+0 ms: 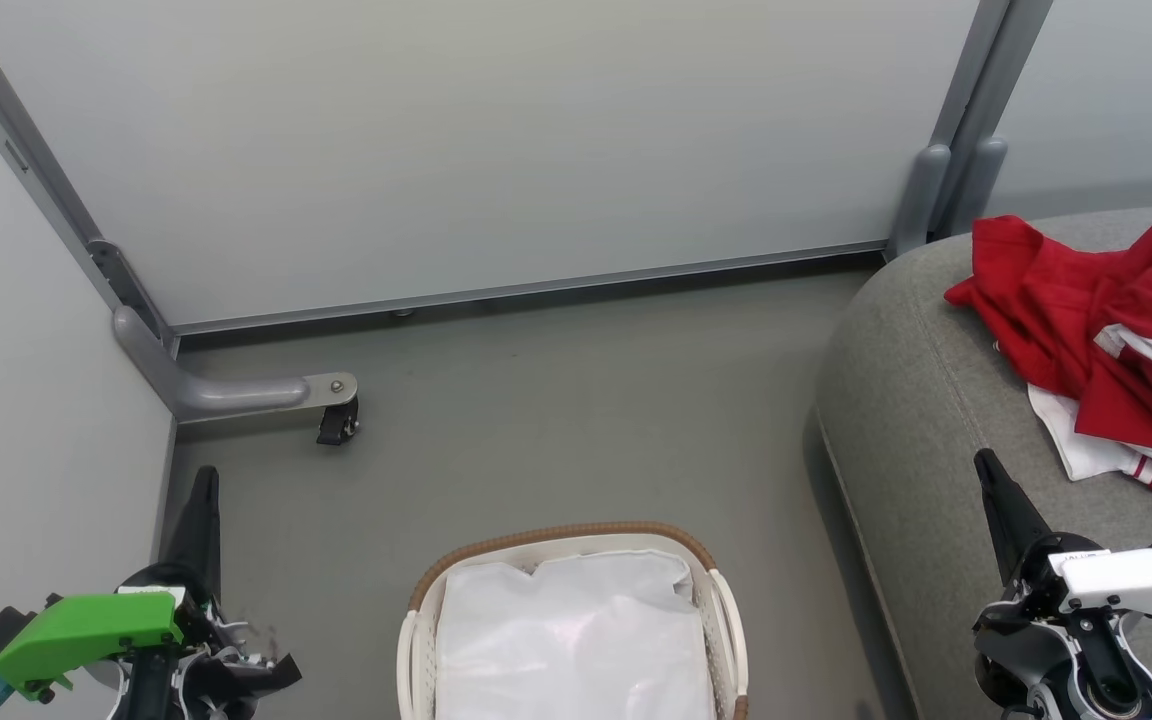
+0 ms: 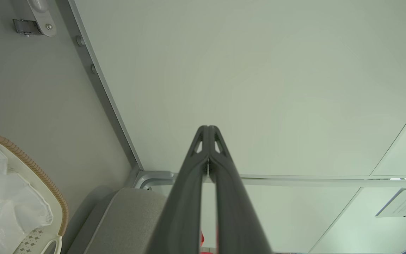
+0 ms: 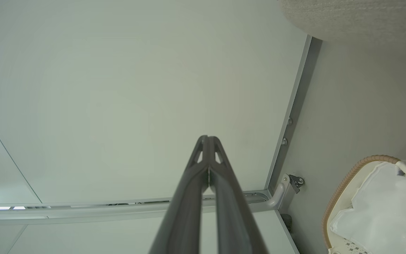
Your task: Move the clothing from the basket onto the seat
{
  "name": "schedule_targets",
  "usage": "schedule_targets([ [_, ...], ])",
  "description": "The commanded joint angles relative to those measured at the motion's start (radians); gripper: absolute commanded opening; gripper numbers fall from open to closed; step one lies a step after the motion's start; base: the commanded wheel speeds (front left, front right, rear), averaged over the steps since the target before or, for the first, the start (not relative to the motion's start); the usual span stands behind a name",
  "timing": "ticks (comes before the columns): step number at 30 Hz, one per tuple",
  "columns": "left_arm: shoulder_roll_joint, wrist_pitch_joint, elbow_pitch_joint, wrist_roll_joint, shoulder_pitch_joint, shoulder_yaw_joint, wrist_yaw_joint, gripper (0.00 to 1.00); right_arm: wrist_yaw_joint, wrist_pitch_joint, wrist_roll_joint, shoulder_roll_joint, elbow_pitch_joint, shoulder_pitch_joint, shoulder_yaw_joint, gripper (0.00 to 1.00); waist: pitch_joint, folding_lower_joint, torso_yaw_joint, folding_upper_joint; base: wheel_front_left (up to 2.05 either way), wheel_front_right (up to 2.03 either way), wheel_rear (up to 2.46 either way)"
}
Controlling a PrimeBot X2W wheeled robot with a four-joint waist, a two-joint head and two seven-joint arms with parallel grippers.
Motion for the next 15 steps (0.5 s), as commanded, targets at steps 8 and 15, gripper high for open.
schedule_targets([
  [8,0.006,0.004,-0.001,-0.003,-0.011,0.002,-0.007,0.0,-0.001,0.003,0.003,-0.006,-0.003,-0.007,-0.003,0.0,0.0,0.0,0.0,0.0,0.0,0.0,0.0],
  [15,0.006,0.004,-0.001,-0.003,-0.011,0.002,-0.007,0.0,-0.001,0.003,0.003,-0.006,-0.003,-0.007,-0.002,0.0,0.0,0.0,0.0,0.0,0.0,0.0,0.0],
])
